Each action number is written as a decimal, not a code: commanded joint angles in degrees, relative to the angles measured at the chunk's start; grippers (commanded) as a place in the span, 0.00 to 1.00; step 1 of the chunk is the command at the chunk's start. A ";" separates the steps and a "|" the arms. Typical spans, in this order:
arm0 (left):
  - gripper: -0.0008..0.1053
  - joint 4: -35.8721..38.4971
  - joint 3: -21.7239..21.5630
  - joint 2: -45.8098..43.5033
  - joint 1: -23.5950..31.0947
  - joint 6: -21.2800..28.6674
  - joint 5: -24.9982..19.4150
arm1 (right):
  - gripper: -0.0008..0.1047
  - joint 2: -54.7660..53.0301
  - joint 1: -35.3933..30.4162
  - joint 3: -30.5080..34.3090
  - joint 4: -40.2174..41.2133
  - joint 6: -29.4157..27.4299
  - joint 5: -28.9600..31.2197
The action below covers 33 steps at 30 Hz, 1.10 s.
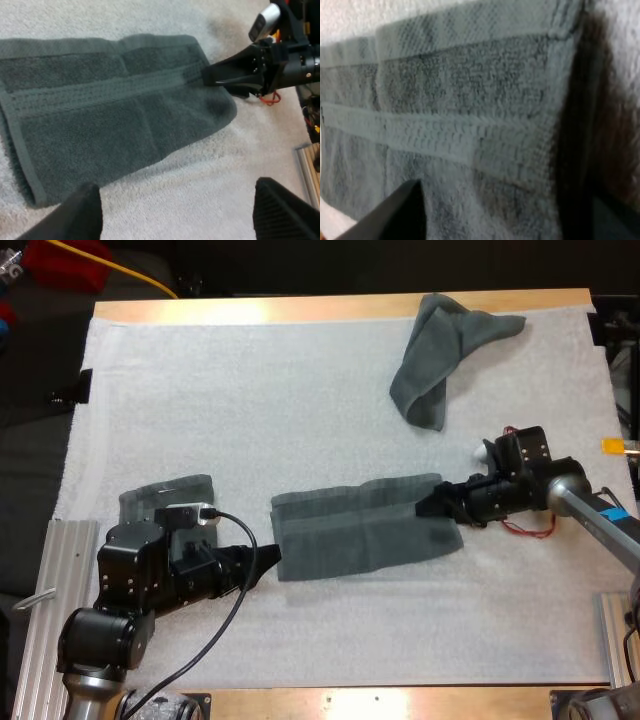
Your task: Pick towel from pile, fold and stack
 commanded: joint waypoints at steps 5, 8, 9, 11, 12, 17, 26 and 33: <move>0.59 -0.90 -0.39 -0.30 0.08 -0.43 2.66 | 0.14 0.86 0.46 0.50 3.92 0.46 -0.63; 0.59 -0.81 -0.39 -0.30 0.08 -0.43 4.18 | 0.01 0.19 0.46 0.50 5.12 0.46 0.13; 0.59 -0.79 -0.39 -0.30 0.08 -0.43 4.36 | 0.01 -0.04 0.46 0.50 5.37 0.46 0.84; 0.59 -0.79 -0.39 -0.30 0.08 -0.43 4.72 | 0.01 -1.85 0.56 0.50 7.48 -1.33 5.97; 0.59 -0.79 -0.39 -0.30 0.08 -0.43 4.85 | 0.01 -2.62 0.51 0.50 8.23 -1.84 8.05; 0.59 -0.79 -0.39 -0.30 0.08 -0.43 5.01 | 0.01 -9.05 0.50 0.50 15.87 -7.25 21.04; 0.59 -0.79 -0.39 -0.30 0.08 -0.43 5.01 | 0.01 -16.59 0.50 -1.27 28.86 -13.71 43.67; 0.59 -0.59 -0.39 -0.30 0.08 -0.43 5.01 | 0.01 -19.08 0.50 -3.78 35.94 -16.86 59.55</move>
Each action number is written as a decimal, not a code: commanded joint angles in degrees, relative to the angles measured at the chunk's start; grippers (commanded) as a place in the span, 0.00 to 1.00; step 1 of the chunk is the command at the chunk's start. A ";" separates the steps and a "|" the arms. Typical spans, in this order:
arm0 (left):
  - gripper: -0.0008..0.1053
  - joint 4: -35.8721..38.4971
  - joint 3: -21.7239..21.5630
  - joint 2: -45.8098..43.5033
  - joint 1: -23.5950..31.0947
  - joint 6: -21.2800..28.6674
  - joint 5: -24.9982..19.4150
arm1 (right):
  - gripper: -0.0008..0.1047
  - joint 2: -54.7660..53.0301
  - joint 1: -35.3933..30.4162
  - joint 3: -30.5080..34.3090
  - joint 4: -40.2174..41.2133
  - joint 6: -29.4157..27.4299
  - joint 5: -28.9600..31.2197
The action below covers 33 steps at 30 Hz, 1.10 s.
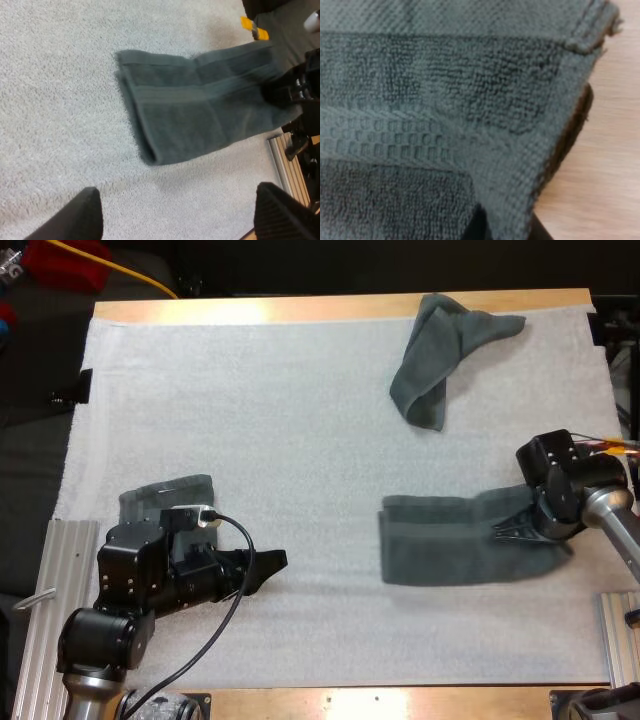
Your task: Pick towel from pile, fold and stack
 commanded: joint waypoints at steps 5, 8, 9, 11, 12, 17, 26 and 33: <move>0.59 -0.34 -0.39 -0.30 0.08 -0.23 0.45 | 0.01 -0.75 0.26 -1.97 3.26 -0.44 1.61; 0.59 -0.37 -0.39 -0.30 0.08 -0.23 0.45 | 0.01 -0.89 1.35 -1.98 3.26 2.50 -4.62; 0.59 -0.37 -0.39 -0.30 0.08 -0.23 0.45 | 0.01 -0.89 1.84 -1.98 3.26 3.24 -7.26; 0.59 -0.37 -0.39 -0.30 0.08 -0.23 0.45 | 0.01 -0.89 3.57 -1.98 2.59 5.31 -13.43; 0.59 -0.37 -0.39 -0.30 0.08 -0.23 0.45 | 0.01 -0.89 4.04 -1.98 2.30 5.86 -14.87; 0.59 -0.37 -0.39 -0.30 0.08 -0.23 0.45 | 0.01 -0.89 10.33 -1.98 -1.68 11.40 -22.52; 0.59 -0.16 -0.39 -0.30 0.08 -0.23 0.45 | 0.01 3.05 17.24 -1.98 -11.22 22.66 -29.24; 0.59 -0.10 -0.39 -0.30 0.08 -0.23 0.76 | 0.01 8.40 17.38 -1.98 -16.05 28.13 -32.11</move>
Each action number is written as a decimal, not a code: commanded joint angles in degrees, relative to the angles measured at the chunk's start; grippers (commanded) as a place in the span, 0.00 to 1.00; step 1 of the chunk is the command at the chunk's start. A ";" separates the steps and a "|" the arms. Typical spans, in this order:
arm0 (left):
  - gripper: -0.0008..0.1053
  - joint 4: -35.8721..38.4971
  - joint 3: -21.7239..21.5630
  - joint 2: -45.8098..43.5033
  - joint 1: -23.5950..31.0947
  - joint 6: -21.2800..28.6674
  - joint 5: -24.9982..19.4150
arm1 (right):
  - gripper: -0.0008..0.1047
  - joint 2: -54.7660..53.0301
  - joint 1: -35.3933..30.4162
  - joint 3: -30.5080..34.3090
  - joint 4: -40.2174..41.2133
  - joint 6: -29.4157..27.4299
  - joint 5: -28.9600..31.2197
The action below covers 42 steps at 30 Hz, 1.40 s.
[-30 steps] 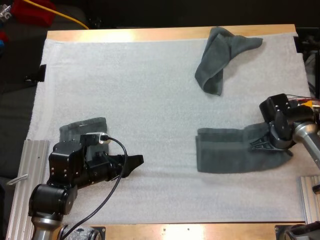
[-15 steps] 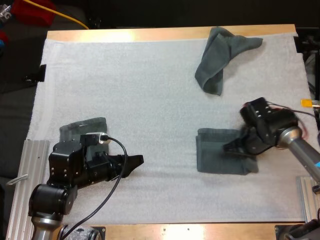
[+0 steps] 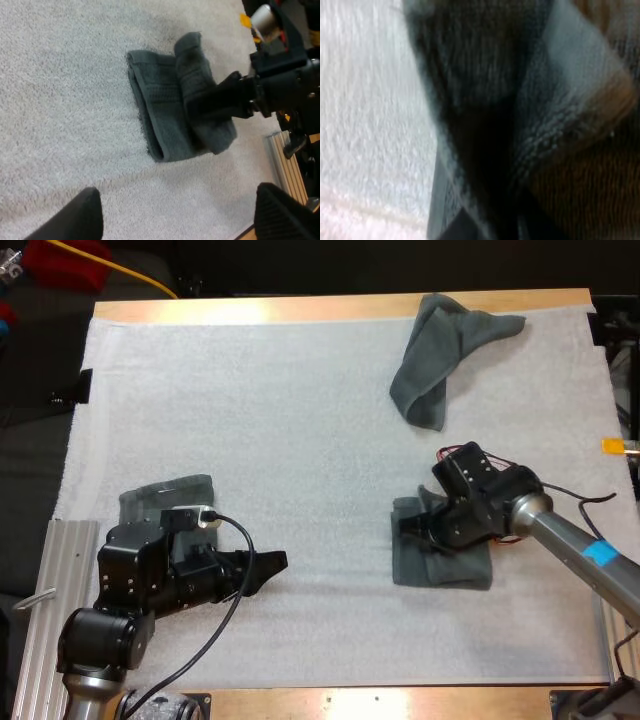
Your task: Pick towel from pile, fold and stack
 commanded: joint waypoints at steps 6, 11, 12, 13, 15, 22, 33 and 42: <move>0.59 -0.11 -0.39 -0.30 0.08 -0.09 0.35 | 0.03 2.63 0.15 -0.35 -1.29 1.37 -2.31; 0.59 -0.11 -0.39 -0.30 0.08 -0.09 0.35 | 0.25 4.47 0.15 -0.35 -2.08 1.84 -4.24; 0.59 -0.11 -0.39 -0.30 0.08 -0.09 0.35 | 0.31 4.63 0.15 -0.35 -2.14 1.99 -4.24; 0.59 -0.11 -0.39 -0.30 0.08 -0.09 0.35 | 0.40 4.67 0.15 -0.35 -2.38 2.23 -4.24; 0.59 -0.11 -0.39 -0.30 0.08 -0.09 0.35 | 0.54 4.66 0.15 -0.35 -2.95 2.85 -5.24; 0.59 -0.11 -0.39 -0.30 0.08 0.02 0.35 | 0.65 3.29 0.15 -0.35 -7.03 2.27 -19.79; 0.59 -0.11 -0.39 -0.30 0.08 0.57 0.35 | 0.65 -2.13 0.15 -0.35 -7.34 1.23 -25.17; 0.59 -0.11 -0.39 -0.30 0.08 1.59 0.35 | 0.65 -14.26 0.15 -0.35 -7.34 1.23 -11.93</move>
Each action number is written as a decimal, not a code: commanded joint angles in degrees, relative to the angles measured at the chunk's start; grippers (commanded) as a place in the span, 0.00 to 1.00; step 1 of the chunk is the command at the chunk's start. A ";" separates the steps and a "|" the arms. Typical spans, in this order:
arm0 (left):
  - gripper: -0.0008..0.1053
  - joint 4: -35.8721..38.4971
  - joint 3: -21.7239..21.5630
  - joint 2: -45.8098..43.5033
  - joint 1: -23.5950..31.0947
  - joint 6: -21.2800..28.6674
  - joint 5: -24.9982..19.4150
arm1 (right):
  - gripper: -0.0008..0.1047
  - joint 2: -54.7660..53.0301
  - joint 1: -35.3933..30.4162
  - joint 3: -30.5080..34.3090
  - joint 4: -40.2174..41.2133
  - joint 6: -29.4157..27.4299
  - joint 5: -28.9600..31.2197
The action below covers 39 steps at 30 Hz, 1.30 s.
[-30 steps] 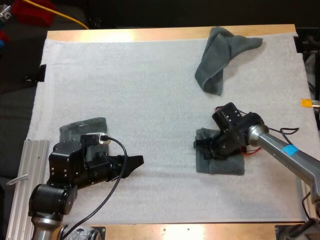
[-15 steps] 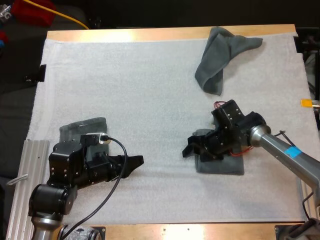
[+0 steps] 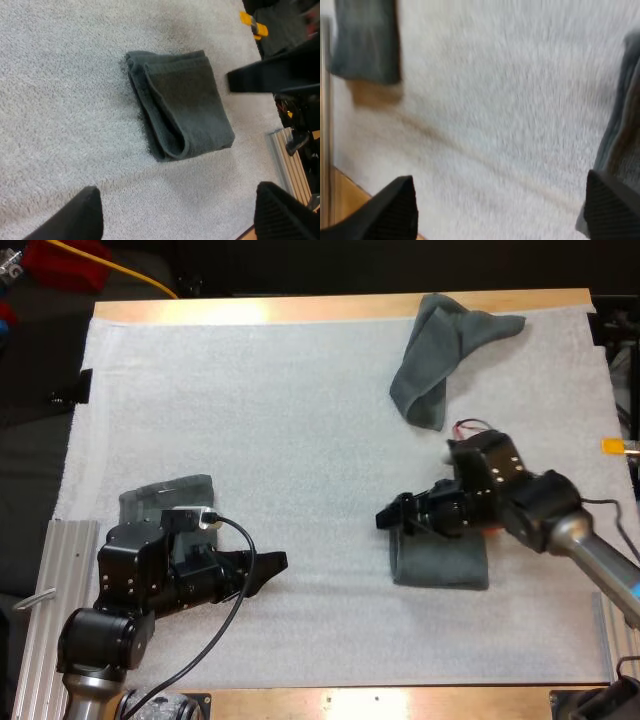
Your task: Pick towel from pile, fold and stack
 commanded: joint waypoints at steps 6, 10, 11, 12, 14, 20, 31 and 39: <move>0.59 -0.17 -0.39 -0.30 0.08 0.41 0.05 | 0.65 -8.56 0.15 -0.35 3.57 -0.98 9.32; 0.59 -0.17 -0.39 -0.30 0.08 0.41 -0.06 | 0.65 -14.45 0.15 -0.35 8.19 -2.43 12.68; 0.59 -0.17 -0.39 -0.30 0.08 0.41 -0.06 | 0.65 -16.25 0.15 -0.35 9.12 -2.59 12.67; 0.59 -0.17 -0.39 -0.30 0.08 0.41 -0.18 | 0.65 -17.18 0.15 -0.35 9.37 -2.61 12.67; 0.59 -0.17 -0.39 -0.30 0.08 0.41 -0.82 | 0.65 -20.73 0.15 -0.35 10.21 -2.59 13.11; 0.59 -0.17 -0.39 -0.30 0.08 0.28 -1.33 | 0.65 -29.49 0.15 -0.35 13.80 -2.16 19.53; 0.59 -6.01 -0.39 6.99 -7.71 -3.54 -3.25 | 0.65 -35.08 0.15 -0.35 19.49 -1.96 21.74; 0.59 -17.24 -0.39 17.19 -16.47 -6.98 -9.63 | 0.65 -35.08 0.15 -0.35 19.49 -1.96 21.60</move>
